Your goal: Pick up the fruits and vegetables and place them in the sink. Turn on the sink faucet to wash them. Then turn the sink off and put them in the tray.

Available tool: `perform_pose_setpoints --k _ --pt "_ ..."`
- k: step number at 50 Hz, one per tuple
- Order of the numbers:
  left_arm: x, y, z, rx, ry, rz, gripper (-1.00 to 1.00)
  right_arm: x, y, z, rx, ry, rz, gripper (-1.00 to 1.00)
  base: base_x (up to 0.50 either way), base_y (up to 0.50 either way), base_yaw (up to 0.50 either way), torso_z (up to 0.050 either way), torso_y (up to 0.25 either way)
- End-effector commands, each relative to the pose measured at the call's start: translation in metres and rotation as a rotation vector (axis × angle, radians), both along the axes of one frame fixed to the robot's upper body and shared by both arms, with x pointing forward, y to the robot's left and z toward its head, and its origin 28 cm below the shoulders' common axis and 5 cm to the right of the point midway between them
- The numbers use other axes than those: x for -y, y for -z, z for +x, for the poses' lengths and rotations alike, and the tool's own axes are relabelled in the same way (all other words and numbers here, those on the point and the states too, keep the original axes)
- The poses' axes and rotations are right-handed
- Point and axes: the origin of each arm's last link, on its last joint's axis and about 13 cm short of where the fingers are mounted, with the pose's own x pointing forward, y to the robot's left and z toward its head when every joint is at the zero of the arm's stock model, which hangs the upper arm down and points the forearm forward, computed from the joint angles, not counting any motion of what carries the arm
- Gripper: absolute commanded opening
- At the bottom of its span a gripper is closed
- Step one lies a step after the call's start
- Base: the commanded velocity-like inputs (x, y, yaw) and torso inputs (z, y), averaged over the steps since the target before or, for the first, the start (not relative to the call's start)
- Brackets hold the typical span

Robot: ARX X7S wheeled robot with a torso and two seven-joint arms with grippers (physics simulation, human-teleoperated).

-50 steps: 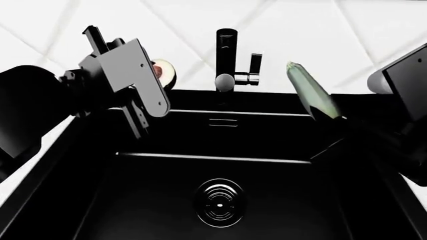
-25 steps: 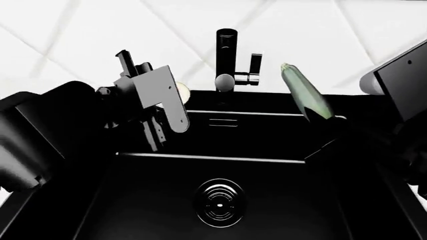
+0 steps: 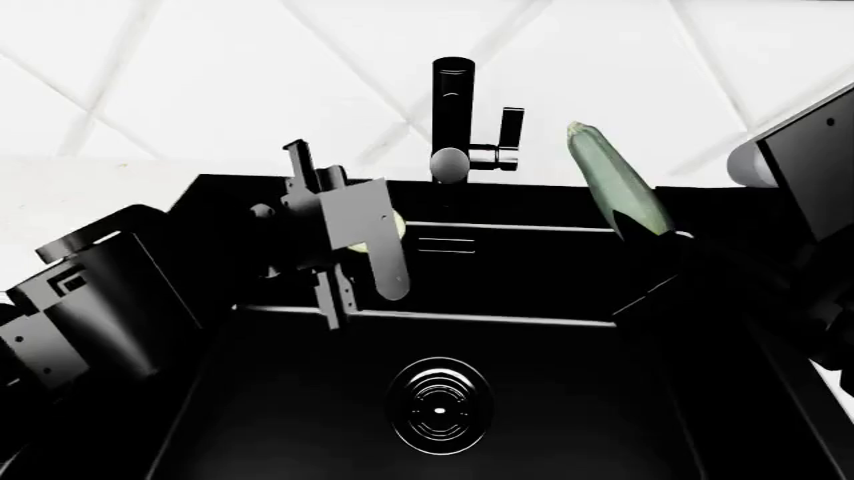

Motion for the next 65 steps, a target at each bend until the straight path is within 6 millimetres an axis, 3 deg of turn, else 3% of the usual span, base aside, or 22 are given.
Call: perform_pose_setpoints --k 1,65 --pt "0.012 0.01 0.006 -0.024 0.022 0.037 -1.0 0.001 0.0 0.001 0.013 0.006 -0.003 -1.0 0.0 0.0 0.0 0.0 0.0" --pt "0.047 0.089 0.02 -0.252 0.088 0.123 -1.0 0.001 0.004 0.003 0.009 0.006 0.0 -1.0 0.0 0.0 0.0 0.0 0.001"
